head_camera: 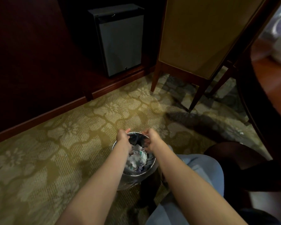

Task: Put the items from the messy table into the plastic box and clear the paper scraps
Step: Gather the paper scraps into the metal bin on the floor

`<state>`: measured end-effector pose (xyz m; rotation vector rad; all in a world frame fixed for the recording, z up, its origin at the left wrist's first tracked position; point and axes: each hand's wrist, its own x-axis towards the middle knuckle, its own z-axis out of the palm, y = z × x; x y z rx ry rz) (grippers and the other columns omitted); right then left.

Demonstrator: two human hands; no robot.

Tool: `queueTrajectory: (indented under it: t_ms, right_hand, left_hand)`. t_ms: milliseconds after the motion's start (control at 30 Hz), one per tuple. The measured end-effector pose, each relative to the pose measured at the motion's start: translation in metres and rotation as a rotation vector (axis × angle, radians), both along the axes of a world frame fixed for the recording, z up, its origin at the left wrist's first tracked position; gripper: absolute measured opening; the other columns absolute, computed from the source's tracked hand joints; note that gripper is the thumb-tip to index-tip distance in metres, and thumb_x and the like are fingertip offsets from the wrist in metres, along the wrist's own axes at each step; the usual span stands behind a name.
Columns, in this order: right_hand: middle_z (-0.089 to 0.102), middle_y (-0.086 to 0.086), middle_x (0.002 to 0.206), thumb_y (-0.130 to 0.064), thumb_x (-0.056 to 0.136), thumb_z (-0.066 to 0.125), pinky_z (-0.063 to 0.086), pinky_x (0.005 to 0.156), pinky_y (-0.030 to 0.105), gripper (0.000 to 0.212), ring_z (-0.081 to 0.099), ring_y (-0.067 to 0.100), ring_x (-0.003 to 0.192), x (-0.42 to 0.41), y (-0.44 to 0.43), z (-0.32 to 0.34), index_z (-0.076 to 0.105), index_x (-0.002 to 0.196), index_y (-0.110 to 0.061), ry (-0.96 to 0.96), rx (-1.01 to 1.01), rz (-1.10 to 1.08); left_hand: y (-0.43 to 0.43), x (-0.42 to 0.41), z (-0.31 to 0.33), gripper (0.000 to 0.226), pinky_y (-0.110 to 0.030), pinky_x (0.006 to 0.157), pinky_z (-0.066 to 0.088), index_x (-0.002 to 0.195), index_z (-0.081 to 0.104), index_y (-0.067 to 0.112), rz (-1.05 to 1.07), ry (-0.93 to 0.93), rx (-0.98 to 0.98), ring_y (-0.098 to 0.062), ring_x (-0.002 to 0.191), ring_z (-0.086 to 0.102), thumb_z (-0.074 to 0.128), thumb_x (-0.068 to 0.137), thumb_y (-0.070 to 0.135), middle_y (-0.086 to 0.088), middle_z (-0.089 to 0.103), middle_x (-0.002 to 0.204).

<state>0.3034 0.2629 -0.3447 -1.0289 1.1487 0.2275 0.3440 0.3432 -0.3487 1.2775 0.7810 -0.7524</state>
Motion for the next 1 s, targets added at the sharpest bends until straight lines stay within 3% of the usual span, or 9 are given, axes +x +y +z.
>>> queueTrajectory:
  t_ms: [133, 267, 300, 467, 567, 667, 767, 867, 1000]
  right_hand:
    - [0.045, 0.009, 0.071, -0.012, 0.093, 0.039, 0.037, 0.053, 0.029, 0.011, 0.042, 0.019, 0.059, -0.004, -0.001, 0.006, 0.049, 0.094, -0.009, -0.028, 0.0, 0.017]
    - [0.045, 0.007, 0.083, -0.015, 0.092, 0.041, 0.041, 0.084, 0.036, 0.013, 0.042, 0.019, 0.073, -0.005, -0.006, 0.012, 0.052, 0.085, -0.012, -0.052, -0.04, 0.027]
    - [0.043, 0.005, 0.082, -0.016, 0.092, 0.041, 0.039, 0.086, 0.035, 0.013, 0.039, 0.017, 0.07, -0.005, -0.008, 0.016, 0.051, 0.084, -0.014, -0.062, -0.06, 0.032]
    - [0.039, 0.002, 0.073, -0.013, 0.091, 0.04, 0.029, 0.053, 0.023, 0.022, 0.029, 0.013, 0.057, -0.008, -0.019, 0.045, 0.048, 0.071, -0.016, -0.148, -0.129, 0.032]
    - [0.042, 0.002, 0.074, -0.012, 0.09, 0.045, 0.029, 0.052, 0.022, 0.008, 0.031, 0.013, 0.057, -0.012, -0.028, 0.071, 0.052, 0.087, -0.014, -0.185, -0.175, 0.025]
    - [0.046, 0.002, 0.076, -0.013, 0.09, 0.044, 0.03, 0.053, 0.022, 0.013, 0.034, 0.014, 0.057, -0.017, -0.039, 0.097, 0.054, 0.099, -0.014, -0.247, -0.245, -0.002]
    - [0.054, 0.003, 0.087, -0.015, 0.091, 0.044, 0.035, 0.056, 0.023, 0.015, 0.046, 0.014, 0.065, -0.024, -0.052, 0.126, 0.059, 0.092, -0.014, -0.328, -0.271, -0.047]
    - [0.056, 0.003, 0.085, -0.015, 0.091, 0.044, 0.039, 0.057, 0.023, 0.018, 0.049, 0.014, 0.065, -0.035, -0.067, 0.161, 0.059, 0.081, -0.016, -0.407, -0.272, -0.076]
    - [0.054, 0.002, 0.077, -0.016, 0.092, 0.042, 0.04, 0.06, 0.023, 0.018, 0.049, 0.015, 0.064, -0.052, -0.089, 0.205, 0.06, 0.094, -0.014, -0.514, -0.324, -0.12]
  left_hand:
    - [0.001, -0.001, 0.005, 0.051, -0.051, 0.114, 0.012, 0.131, 0.056, 0.017, -0.031, -0.022, 0.005, -0.029, 0.138, 0.029, 0.018, 0.101, 0.033, -0.011, 0.036, 0.149]
    - [-0.001, -0.001, 0.022, 0.051, -0.048, 0.115, 0.014, 0.132, 0.055, 0.018, -0.036, -0.057, -0.033, -0.028, 0.139, 0.029, 0.017, 0.102, 0.033, -0.01, 0.037, 0.149]
    - [-0.002, -0.002, 0.028, 0.05, -0.046, 0.115, 0.015, 0.131, 0.055, 0.018, -0.034, -0.075, -0.054, -0.027, 0.139, 0.03, 0.017, 0.102, 0.034, -0.009, 0.038, 0.148]
    - [-0.01, -0.001, 0.058, 0.046, -0.04, 0.112, 0.022, 0.127, 0.057, 0.016, -0.05, -0.178, -0.11, -0.025, 0.135, 0.037, 0.021, 0.102, 0.03, -0.006, 0.049, 0.139]
    - [-0.019, -0.003, 0.084, 0.042, -0.037, 0.109, 0.027, 0.123, 0.058, 0.018, -0.067, -0.25, -0.146, -0.023, 0.127, 0.044, 0.025, 0.1, 0.028, -0.004, 0.055, 0.12]
    - [-0.03, -0.005, 0.109, 0.033, -0.034, 0.099, 0.033, 0.087, 0.058, 0.021, -0.1, -0.313, -0.188, -0.016, 0.094, 0.052, 0.028, 0.098, 0.024, 0.001, 0.055, 0.107]
    - [-0.045, -0.008, 0.134, 0.031, -0.029, 0.087, 0.031, 0.074, 0.051, 0.022, -0.113, -0.358, -0.227, -0.011, 0.071, 0.047, 0.029, 0.096, 0.022, 0.004, 0.055, 0.087]
    - [-0.062, -0.016, 0.162, 0.031, -0.032, 0.093, 0.033, 0.075, 0.051, 0.021, -0.147, -0.406, -0.281, -0.015, 0.08, 0.051, 0.029, 0.097, 0.02, 0.004, 0.056, 0.094]
    - [-0.083, -0.03, 0.2, 0.031, -0.034, 0.104, 0.033, 0.082, 0.054, 0.019, -0.185, -0.45, -0.34, -0.017, 0.102, 0.049, 0.028, 0.098, 0.02, 0.0, 0.056, 0.114]
